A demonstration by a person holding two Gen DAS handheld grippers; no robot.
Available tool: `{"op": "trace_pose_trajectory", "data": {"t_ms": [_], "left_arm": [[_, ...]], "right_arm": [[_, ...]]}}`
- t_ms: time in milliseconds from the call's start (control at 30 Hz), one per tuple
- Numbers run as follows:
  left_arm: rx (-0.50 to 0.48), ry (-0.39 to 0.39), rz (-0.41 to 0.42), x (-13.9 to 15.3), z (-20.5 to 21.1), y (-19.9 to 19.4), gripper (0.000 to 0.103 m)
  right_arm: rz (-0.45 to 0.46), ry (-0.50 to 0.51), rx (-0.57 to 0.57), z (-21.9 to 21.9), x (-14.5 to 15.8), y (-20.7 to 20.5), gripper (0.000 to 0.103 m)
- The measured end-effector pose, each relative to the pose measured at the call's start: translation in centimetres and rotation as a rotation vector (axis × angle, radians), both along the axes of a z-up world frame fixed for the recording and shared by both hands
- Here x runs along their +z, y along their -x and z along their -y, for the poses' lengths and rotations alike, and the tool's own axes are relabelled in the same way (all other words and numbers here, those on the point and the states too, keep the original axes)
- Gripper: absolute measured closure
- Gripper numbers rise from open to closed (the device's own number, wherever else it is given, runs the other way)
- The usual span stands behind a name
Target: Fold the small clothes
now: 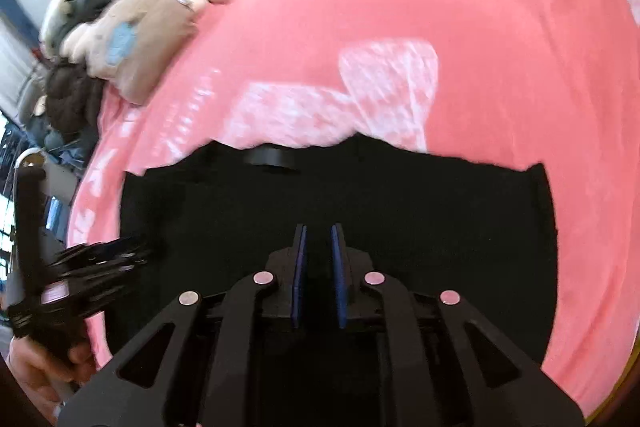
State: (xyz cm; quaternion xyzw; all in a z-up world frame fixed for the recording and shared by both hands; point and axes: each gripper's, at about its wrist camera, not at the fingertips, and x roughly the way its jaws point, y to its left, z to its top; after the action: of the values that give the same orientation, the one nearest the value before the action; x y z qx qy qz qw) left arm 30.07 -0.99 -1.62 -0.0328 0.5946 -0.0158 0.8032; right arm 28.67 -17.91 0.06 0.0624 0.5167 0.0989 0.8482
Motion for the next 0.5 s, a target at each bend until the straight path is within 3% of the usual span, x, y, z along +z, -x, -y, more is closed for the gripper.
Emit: {"op": "trace_pose_trajectory", "data": {"t_ms": [67, 200, 300, 333, 400, 500], "left_arm": [[-0.010, -0.007, 0.010, -0.1, -0.3, 0.3, 0.053], [-0.020, -0.017, 0.013, -0.2, 0.6, 0.8, 0.052], [-0.025, -0.020, 0.026, -0.4, 0.6, 1.5, 0.050], [-0.025, -0.020, 0.027, -0.4, 0.6, 1.5, 0.050], [-0.028, -0.025, 0.026, -0.3, 0.6, 1.5, 0.050], [-0.031, -0.021, 0.022, 0.4, 0.7, 2.3, 0.050]], "right_arm": [[-0.063, 0.086, 0.023, -0.4, -2.9, 0.0, 0.093], [0.025, 0.013, -0.023, -0.1, -0.4, 1.7, 0.089], [0.022, 0.104, -0.016, 0.0, -1.6, 3.0, 0.089], [-0.024, 0.101, -0.038, 1.1, -3.1, 3.2, 0.090], [-0.019, 0.006, -0.098, 3.2, -2.1, 4.3, 0.091], [0.031, 0.002, -0.179, 6.0, 0.0, 7.0, 0.087]]}}
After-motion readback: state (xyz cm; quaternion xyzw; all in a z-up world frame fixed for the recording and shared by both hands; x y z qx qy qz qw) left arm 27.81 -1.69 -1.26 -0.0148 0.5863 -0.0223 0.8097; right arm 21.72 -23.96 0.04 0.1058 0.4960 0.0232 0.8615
